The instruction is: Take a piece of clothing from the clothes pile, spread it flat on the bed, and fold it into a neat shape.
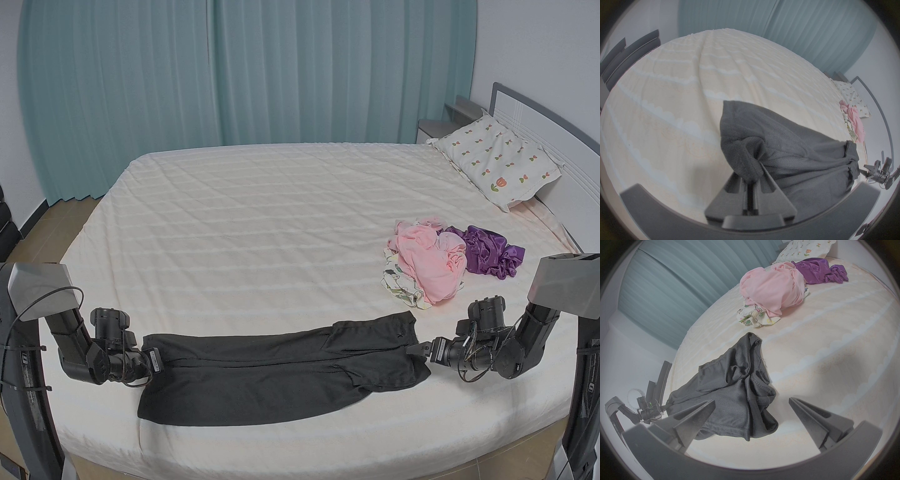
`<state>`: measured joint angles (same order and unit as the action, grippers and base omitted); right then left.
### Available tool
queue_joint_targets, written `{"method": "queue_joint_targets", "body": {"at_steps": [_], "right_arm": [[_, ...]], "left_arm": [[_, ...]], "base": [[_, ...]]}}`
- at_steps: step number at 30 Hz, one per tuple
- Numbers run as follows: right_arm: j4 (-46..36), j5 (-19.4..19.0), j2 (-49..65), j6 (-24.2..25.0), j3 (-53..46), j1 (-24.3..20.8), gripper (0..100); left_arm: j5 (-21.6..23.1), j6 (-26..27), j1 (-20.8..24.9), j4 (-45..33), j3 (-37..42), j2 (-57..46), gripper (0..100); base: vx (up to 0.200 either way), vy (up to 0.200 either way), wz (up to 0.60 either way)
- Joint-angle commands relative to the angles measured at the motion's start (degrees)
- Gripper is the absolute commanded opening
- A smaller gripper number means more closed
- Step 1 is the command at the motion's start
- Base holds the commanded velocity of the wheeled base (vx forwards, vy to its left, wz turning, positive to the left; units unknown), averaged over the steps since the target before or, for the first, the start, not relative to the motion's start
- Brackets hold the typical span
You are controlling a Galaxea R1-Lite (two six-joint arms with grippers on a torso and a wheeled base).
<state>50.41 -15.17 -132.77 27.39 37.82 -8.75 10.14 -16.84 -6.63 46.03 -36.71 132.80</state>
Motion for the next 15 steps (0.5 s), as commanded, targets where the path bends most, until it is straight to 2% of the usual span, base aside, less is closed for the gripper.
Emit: {"method": "queue_joint_targets", "body": {"at_steps": [1,5,15], "right_arm": [[0.0,-0.1,0.0,0.0,0.1,0.1,100],[0.0,-0.7,0.0,0.1,0.0,0.1,100],[0.0,-0.7,0.0,0.1,0.1,0.1,100]], "left_arm": [[0.3,0.0,-2.7,-1.7,0.0,-4.4,0],[0.9,0.2,-4.6,-4.8,-0.4,-6.4,0],[3.5,0.2,-9.0,-6.5,-0.6,-8.4,0]], "base": [[0.000,0.000,0.00],[0.000,0.000,0.00],[0.000,0.000,0.00]]}}
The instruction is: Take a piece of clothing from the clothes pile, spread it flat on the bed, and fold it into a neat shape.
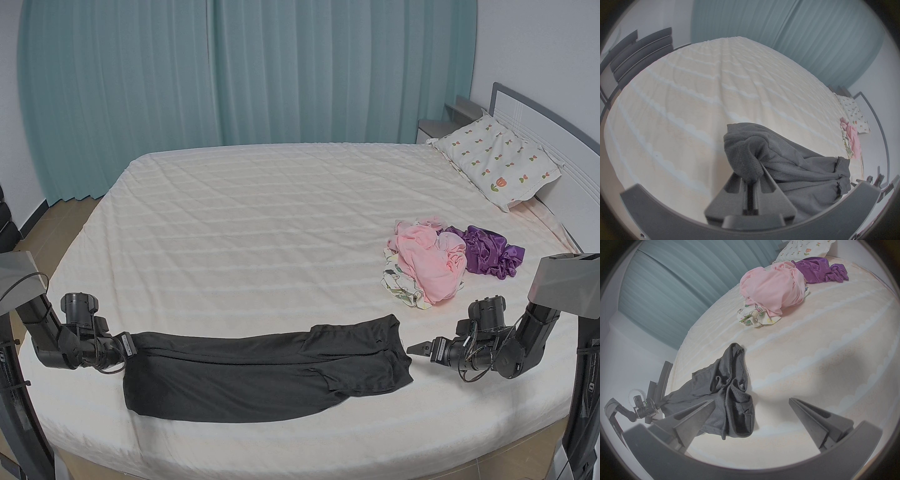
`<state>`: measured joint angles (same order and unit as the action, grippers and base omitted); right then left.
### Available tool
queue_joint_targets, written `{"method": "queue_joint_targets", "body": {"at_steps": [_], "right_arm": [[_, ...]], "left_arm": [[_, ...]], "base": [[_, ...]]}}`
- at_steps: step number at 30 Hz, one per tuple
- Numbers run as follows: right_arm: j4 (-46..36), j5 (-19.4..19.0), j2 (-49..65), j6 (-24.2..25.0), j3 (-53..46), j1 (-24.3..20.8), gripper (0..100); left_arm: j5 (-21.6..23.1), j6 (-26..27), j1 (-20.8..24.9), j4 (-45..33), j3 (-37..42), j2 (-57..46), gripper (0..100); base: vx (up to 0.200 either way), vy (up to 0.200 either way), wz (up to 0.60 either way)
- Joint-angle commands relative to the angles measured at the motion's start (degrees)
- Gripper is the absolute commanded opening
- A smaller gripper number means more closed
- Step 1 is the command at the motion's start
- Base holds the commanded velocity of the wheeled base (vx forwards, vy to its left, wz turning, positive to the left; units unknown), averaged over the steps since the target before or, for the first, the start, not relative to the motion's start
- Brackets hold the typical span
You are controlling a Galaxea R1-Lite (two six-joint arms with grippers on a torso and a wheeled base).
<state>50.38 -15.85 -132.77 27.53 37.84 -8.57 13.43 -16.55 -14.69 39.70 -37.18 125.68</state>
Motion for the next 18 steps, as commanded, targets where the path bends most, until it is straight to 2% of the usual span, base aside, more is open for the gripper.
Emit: {"method": "queue_joint_targets", "body": {"at_steps": [1,7,11,14,18], "right_arm": [[0.1,-0.1,0.0,0.0,0.0,0.0,100],[0.1,-0.1,-0.1,0.0,0.0,0.0,100],[0.1,-0.1,-0.1,0.0,0.1,0.0,100],[0.1,-0.1,0.0,-0.1,0.1,0.0,100],[0.1,-0.1,0.1,0.0,0.1,0.0,100]], "left_arm": [[0.2,-0.1,-1.0,-0.2,0.4,-1.6,0],[-0.6,-0.6,1.2,-0.9,0.8,-3.3,0],[-2.0,-0.8,4.0,-4.1,1.2,-5.5,0],[-3.3,-1.8,5.9,-6.6,1.0,-7.0,0],[-5.4,-5.9,10.0,-7.7,0.6,-8.8,0]], "base": [[0.000,0.000,0.00],[0.000,0.000,0.00],[0.000,0.000,0.00],[0.000,-0.200,0.00],[0.000,-0.200,0.00]]}}
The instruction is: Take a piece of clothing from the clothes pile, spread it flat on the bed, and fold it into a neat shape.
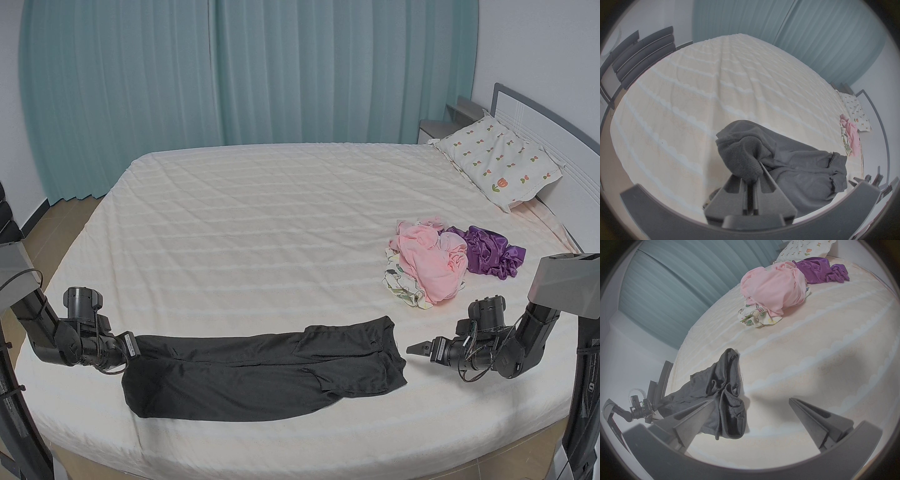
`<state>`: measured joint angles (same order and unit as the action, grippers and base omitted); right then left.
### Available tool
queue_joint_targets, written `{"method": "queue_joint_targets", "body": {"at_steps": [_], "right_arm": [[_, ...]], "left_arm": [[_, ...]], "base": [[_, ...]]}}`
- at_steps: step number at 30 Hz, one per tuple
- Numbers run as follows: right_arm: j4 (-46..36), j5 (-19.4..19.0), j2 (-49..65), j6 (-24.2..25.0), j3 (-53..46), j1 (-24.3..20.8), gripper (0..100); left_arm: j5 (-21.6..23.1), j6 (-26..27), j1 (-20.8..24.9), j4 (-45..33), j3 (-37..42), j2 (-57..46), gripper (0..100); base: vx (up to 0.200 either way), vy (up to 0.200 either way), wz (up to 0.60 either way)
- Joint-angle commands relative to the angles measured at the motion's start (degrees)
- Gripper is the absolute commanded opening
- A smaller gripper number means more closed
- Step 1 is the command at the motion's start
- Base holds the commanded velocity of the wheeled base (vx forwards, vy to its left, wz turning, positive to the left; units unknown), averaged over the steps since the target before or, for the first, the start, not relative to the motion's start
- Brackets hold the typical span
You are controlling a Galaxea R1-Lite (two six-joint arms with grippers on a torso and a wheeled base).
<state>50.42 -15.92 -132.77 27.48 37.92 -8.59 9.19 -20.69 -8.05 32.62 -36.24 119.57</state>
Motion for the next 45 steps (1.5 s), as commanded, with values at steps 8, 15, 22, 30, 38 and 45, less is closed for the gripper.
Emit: {"method": "queue_joint_targets", "body": {"at_steps": [8,15,22,30,38,45], "right_arm": [[0.1,-0.2,0.3,0.0,0.2,0.6,100],[0.1,-1.0,0.4,0.0,0.1,0.7,100],[0.1,-1.0,0.2,0.0,0.1,0.7,100],[0.1,-1.0,0.1,-0.1,0.2,0.7,100],[0.1,-1.0,0.0,-0.1,0.2,0.6,100],[0.1,-1.0,-0.1,-0.1,0.2,0.6,100]], "left_arm": [[-6.6,-3.9,9.8,-1.5,-0.3,-2.9,0],[-11.3,-10.9,19.0,-10.2,-6.5,-3.0,0],[-12.1,-15.3,24.0,-17.8,-12.8,-2.9,0],[-12.2,-18.4,27.5,-23.8,-19.7,-2.2,0],[-12.4,-21.1,28.9,-29.5,-28.4,0.3,0],[-13.9,-21.1,30.6,-29.5,-32.1,6.3,0]], "base": [[0.000,-0.200,0.00],[0.000,-0.200,0.00],[0.000,-0.200,0.00],[0.000,-0.200,0.00],[0.000,-0.200,0.00],[0.000,-0.086,0.00]]}}
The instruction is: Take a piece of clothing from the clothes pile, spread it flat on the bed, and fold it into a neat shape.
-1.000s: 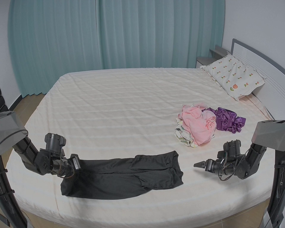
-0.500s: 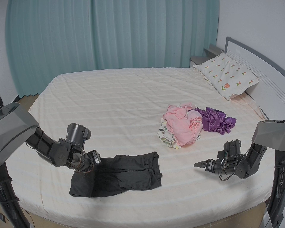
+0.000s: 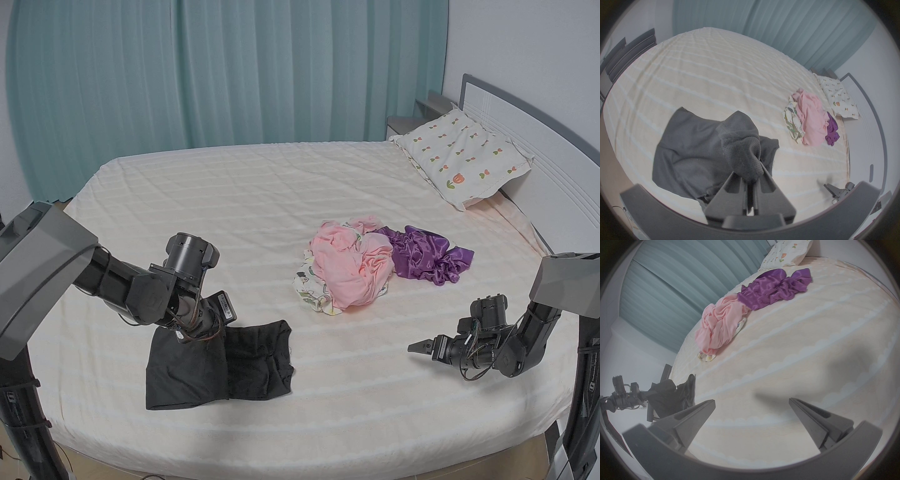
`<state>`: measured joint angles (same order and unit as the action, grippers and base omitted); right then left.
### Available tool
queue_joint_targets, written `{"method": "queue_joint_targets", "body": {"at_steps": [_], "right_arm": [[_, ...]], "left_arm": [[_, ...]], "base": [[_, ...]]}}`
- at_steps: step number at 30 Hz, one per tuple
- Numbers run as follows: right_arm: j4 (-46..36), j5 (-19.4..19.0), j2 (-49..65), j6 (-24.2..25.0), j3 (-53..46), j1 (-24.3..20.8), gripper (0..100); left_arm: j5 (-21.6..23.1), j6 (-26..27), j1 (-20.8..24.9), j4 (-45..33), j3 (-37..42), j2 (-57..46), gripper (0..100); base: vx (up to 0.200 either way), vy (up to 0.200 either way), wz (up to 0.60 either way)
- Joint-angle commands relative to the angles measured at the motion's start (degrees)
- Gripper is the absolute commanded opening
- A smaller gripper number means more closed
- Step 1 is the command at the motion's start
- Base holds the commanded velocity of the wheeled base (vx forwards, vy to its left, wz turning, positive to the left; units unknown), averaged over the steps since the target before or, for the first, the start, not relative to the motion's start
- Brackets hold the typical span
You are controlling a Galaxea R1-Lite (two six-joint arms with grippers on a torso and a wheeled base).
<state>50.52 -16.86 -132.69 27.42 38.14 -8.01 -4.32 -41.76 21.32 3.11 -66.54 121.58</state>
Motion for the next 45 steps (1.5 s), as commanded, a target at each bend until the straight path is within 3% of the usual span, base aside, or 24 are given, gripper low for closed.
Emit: {"method": "queue_joint_targets", "body": {"at_steps": [1,6,9,10,25,35,45], "right_arm": [[0.0,0.0,-0.2,0.0,0.1,0.0,100],[0.0,0.0,-0.3,-0.2,0.0,-0.1,100],[0.0,0.0,-0.4,-0.3,-0.1,-0.2,100],[0.0,0.0,-0.4,-0.3,-0.1,-0.2,100],[0.0,0.0,-0.5,-0.4,-0.3,-0.3,100],[0.0,0.0,-0.5,0.1,-0.2,-1.1,100],[0.0,0.3,-1.2,0.1,-0.1,-1.8,100]], "left_arm": [[-0.8,-0.3,1.5,0.1,-3.4,6.1,0],[-5.2,-5.1,1.6,0.0,-10.0,10.7,0],[-5.4,-5.5,1.8,-0.5,-11.3,11.4,0],[-5.4,-5.6,2.0,-0.7,-11.4,11.6,100],[-4.9,-11.3,1.9,-1.3,-12.1,7.5,100],[1.9,-13.3,-3.5,-1.4,0.5,0.2,100],[2.9,-14.7,-6.8,1.3,6.5,0.0,100]], "base": [[0.000,0.000,0.00],[0.000,0.000,0.00],[0.000,0.000,0.00],[0.000,0.000,0.00],[0.000,0.000,0.00],[-0.060,0.000,0.00],[0.000,0.000,0.00]]}}
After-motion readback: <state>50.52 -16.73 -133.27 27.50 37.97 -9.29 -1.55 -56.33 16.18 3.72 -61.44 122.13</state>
